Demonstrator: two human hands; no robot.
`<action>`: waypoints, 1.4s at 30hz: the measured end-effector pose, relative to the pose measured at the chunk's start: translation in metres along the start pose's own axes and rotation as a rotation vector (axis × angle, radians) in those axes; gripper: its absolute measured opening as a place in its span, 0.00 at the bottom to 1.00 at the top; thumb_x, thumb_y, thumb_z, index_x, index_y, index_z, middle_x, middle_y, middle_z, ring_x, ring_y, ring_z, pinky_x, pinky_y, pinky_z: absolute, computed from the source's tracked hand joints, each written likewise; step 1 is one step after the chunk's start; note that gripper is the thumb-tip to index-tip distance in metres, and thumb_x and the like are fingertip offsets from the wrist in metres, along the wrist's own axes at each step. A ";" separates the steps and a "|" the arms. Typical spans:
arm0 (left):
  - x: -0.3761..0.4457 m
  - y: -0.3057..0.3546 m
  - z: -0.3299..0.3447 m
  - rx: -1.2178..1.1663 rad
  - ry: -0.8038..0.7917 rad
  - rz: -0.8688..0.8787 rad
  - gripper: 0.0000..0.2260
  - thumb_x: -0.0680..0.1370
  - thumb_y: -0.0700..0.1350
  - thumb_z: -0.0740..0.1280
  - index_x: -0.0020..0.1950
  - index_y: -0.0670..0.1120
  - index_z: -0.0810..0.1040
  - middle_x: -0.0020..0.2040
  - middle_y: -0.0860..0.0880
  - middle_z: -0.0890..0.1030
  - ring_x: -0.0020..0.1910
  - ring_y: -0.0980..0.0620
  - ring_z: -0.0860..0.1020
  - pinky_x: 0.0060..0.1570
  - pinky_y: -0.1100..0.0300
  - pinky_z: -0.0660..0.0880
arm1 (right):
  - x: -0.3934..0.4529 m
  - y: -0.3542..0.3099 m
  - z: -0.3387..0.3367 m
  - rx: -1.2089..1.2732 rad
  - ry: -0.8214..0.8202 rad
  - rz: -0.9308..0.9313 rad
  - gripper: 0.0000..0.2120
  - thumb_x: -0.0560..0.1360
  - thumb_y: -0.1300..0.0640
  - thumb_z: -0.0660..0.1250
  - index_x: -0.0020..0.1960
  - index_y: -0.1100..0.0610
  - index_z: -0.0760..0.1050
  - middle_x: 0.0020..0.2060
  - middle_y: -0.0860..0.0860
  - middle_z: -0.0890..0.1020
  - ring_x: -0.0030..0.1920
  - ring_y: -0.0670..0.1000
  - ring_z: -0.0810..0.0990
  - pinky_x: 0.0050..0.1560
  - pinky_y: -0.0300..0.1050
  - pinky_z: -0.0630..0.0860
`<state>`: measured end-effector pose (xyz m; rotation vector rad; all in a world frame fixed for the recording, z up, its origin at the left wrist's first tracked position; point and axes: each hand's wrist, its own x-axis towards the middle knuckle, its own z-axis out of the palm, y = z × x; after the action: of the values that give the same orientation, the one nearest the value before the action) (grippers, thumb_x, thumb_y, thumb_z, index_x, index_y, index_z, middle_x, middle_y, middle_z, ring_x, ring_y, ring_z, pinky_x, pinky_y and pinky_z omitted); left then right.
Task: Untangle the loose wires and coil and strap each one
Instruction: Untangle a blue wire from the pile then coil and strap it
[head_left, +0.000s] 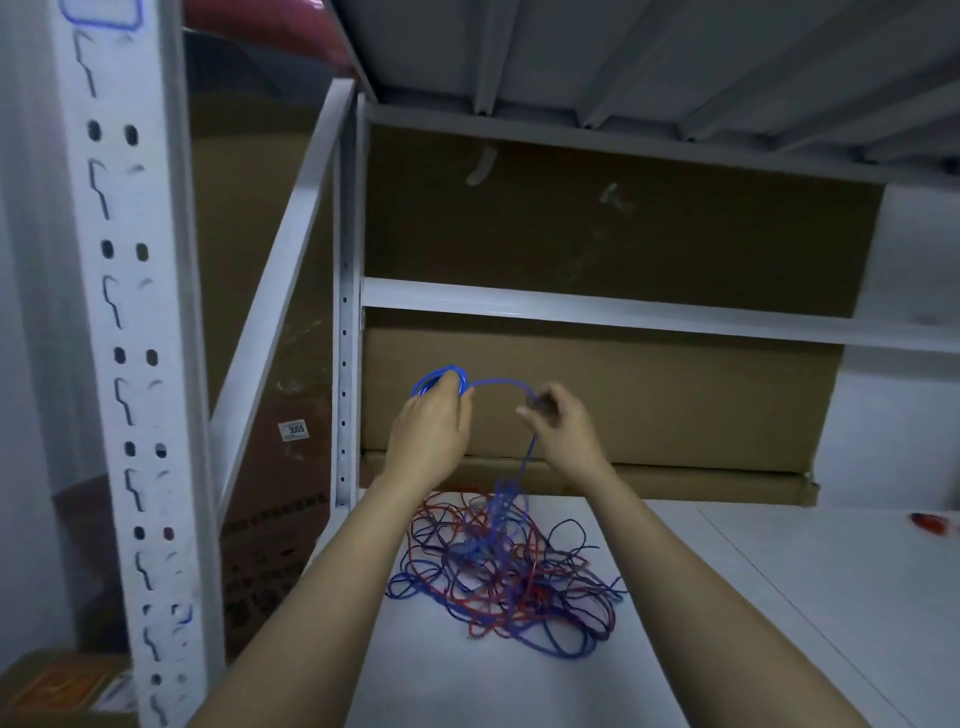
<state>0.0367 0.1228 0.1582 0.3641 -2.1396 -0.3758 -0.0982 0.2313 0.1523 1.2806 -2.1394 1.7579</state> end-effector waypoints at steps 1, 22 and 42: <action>-0.003 -0.001 0.000 0.007 0.002 0.003 0.07 0.83 0.47 0.56 0.46 0.47 0.67 0.31 0.54 0.69 0.27 0.57 0.68 0.26 0.61 0.58 | -0.005 0.012 0.001 -0.092 -0.052 0.062 0.08 0.77 0.58 0.68 0.41 0.54 0.70 0.37 0.52 0.75 0.37 0.48 0.73 0.38 0.35 0.70; 0.054 0.012 -0.021 -0.130 -0.047 -0.064 0.11 0.83 0.48 0.54 0.44 0.45 0.67 0.36 0.48 0.71 0.41 0.39 0.75 0.37 0.50 0.68 | 0.081 -0.064 -0.023 0.528 0.359 0.014 0.06 0.79 0.68 0.61 0.48 0.65 0.77 0.35 0.55 0.78 0.31 0.44 0.81 0.38 0.33 0.79; 0.101 0.030 -0.031 -0.181 0.034 -0.068 0.12 0.84 0.48 0.54 0.49 0.41 0.69 0.34 0.50 0.69 0.33 0.48 0.68 0.32 0.55 0.62 | 0.093 -0.065 -0.042 0.046 0.002 0.072 0.09 0.78 0.65 0.64 0.40 0.65 0.77 0.33 0.59 0.79 0.30 0.50 0.79 0.43 0.45 0.79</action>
<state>0.0040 0.1061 0.2618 0.3369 -2.0449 -0.5935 -0.1340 0.2179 0.2665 1.2263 -2.1830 1.8449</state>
